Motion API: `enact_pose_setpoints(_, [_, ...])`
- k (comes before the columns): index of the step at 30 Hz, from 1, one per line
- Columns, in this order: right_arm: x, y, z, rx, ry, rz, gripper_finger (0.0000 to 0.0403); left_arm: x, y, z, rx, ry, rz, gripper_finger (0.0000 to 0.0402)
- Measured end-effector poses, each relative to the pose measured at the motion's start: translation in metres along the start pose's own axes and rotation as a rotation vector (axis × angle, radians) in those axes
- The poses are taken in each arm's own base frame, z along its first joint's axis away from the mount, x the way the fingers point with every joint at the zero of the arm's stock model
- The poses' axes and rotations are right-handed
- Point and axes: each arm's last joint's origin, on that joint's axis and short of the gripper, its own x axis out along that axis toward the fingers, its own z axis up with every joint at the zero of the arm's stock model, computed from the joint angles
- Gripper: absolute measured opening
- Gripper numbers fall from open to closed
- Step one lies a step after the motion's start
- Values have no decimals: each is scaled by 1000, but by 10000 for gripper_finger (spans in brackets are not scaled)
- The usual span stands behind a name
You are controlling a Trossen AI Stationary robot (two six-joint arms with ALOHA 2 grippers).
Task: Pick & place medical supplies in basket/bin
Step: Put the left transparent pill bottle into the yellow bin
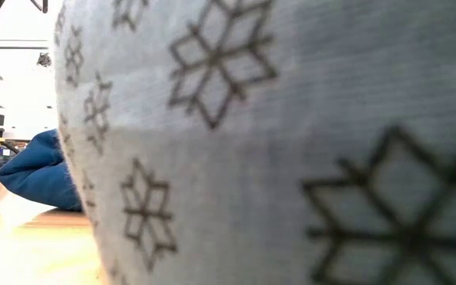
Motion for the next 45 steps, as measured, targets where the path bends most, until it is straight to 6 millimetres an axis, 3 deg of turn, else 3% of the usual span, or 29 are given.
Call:
enact_pose_setpoints(15, [0, 0, -1, -2, 6, 1, 188, -6, -21, 23, 163, -94, -21, 224])
enact_pose_setpoints(27, [0, 0, -1, -2, 6, 1, 188, -25, -22, 31, 187, -9, 394, 224])
enact_pose_setpoints(33, [0, 0, -1, -2, 7, 1, 188, -38, -16, 28, 116, 26, 626, 224])
enact_pose_setpoints(45, [0, 0, -1, -6, 7, 2, 188, -38, 4, 7, -6, 127, 728, 224])
